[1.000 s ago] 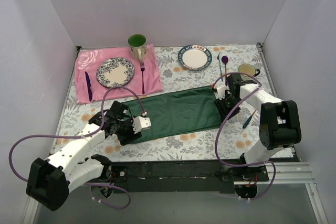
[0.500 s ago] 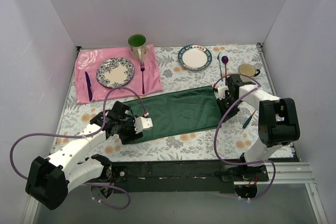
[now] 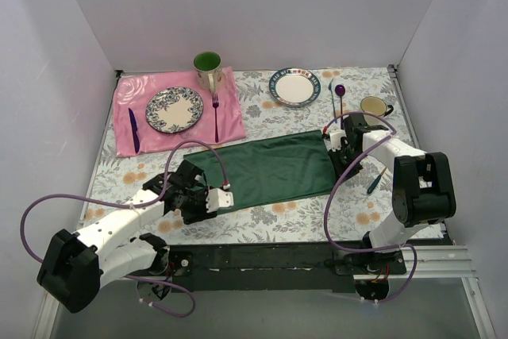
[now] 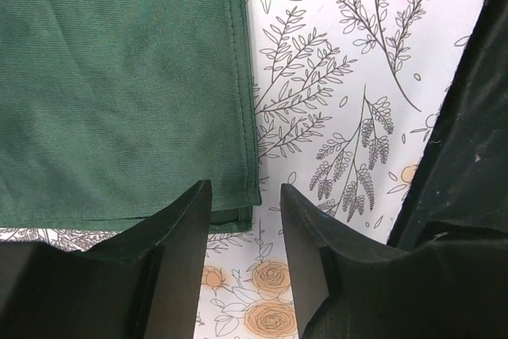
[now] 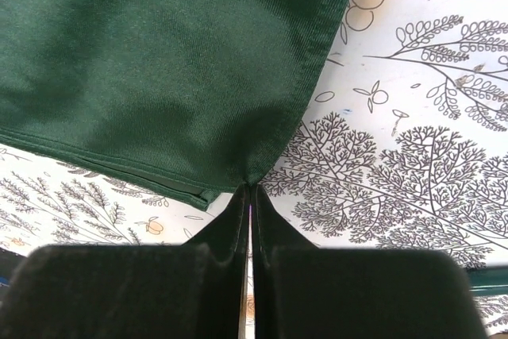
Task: Fold the napkin into a case and place the utensils inside
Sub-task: Smooth out the rectangle-folded napkin at the center of the board.
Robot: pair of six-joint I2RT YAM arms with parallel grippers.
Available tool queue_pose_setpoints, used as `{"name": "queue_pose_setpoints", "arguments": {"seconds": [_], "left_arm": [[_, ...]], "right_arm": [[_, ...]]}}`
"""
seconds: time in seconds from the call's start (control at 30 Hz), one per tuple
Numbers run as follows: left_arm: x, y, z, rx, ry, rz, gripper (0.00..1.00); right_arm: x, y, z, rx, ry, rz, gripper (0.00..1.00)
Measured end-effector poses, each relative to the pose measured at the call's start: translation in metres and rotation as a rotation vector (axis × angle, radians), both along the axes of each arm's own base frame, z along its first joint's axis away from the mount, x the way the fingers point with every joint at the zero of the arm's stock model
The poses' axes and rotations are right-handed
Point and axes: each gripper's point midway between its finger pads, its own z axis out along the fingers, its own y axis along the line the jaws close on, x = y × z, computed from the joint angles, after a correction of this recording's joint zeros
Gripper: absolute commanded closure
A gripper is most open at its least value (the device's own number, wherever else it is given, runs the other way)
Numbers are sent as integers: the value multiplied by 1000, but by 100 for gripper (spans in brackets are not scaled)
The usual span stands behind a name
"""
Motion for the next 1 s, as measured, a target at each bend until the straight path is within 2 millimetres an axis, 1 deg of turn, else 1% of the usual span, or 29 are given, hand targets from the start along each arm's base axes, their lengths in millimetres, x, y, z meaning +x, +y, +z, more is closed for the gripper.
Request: {"name": "queue_pose_setpoints", "arguments": {"seconds": [0.07, 0.13, 0.2, 0.27, 0.3, 0.37, 0.4, 0.43, 0.63, 0.83, 1.0], "left_arm": [[0, 1, -2, 10, -7, -10, 62], [-1, 3, -4, 23, -8, -17, 65], [-2, 4, -8, 34, -7, -26, 74], [-2, 5, -10, 47, -9, -31, 80], [-2, 6, -11, 52, -10, -33, 85], [0, 6, -11, 59, -19, -34, 92], [0, 7, -11, 63, -23, -32, 97], [1, 8, -11, 68, -28, -32, 99], [7, 11, -3, 77, -67, -19, 100], [15, 14, 10, 93, -117, -15, 100], [15, 21, 13, 125, -134, -19, 100]], "right_arm": [[0, 0, 2, 2, -7, 0, 99], [1, 0, 4, 4, -14, 0, 99], [1, 1, 5, 5, -18, 1, 99], [1, 1, 5, 5, -19, 1, 99], [1, 1, 5, 6, -19, 1, 99], [1, 1, 6, 8, -18, 2, 99], [0, 1, 6, 8, -18, 2, 99], [0, 1, 6, 8, -17, 2, 99], [-3, 2, 12, 17, -17, 5, 99], [-1, 5, 25, 37, -43, 16, 99], [-1, 9, 30, 58, -47, 24, 99]]}}
